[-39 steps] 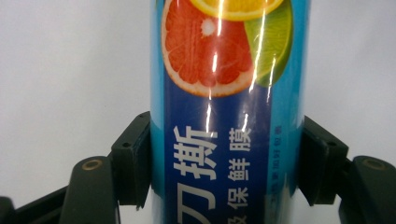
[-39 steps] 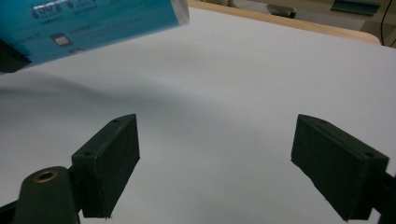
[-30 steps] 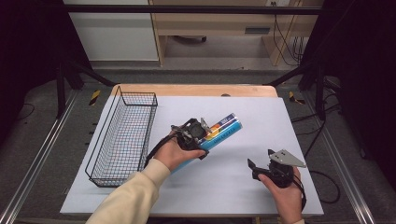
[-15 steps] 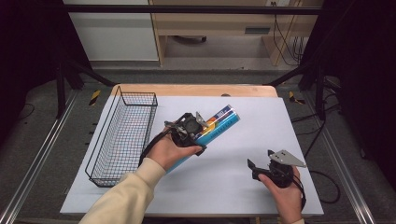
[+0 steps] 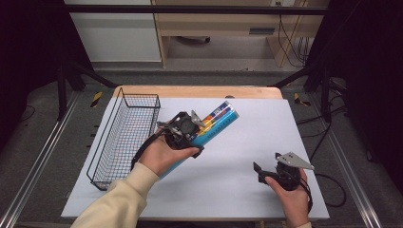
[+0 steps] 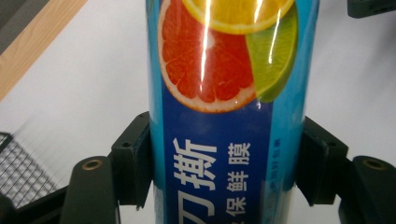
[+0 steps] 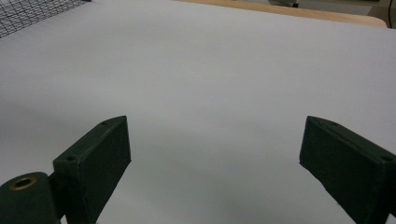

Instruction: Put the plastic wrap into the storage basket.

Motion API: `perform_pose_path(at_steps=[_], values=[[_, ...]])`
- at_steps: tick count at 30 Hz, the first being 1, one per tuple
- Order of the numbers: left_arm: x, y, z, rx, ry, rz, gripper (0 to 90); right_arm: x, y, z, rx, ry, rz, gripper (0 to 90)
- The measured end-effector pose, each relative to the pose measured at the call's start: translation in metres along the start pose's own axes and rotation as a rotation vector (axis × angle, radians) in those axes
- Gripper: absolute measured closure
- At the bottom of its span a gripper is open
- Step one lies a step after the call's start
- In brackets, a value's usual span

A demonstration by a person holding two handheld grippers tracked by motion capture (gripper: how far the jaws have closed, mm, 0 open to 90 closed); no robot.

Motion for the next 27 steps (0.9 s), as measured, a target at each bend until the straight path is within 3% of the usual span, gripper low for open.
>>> perform_pose_path(at_steps=[7, 18, 27], values=[[-0.002, -0.018, 0.022, 0.005, -0.049, -0.025, 32.2, 0.001, 0.001, -0.001, 0.006, -0.008, 0.014, 9.0], [0.018, -0.035, 0.047, 0.008, -0.132, -0.057, 32.2, -0.003, 0.001, -0.001, 0.001, 0.010, 0.019, 9.3], [0.030, -0.049, 0.075, 0.042, -0.187, -0.084, 32.2, -0.002, 0.000, -0.002, -0.001, 0.006, 0.017, 9.2]])
Point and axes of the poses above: each handheld gripper's, and its own axes: y roughly forward along the jaws, z roughly out of its underside, x roughly to its left, the point moved 3 cm from there along y, roughly forward along the jaws, and after that the axes turned 8 degrees about x, right-handed, at the moved point
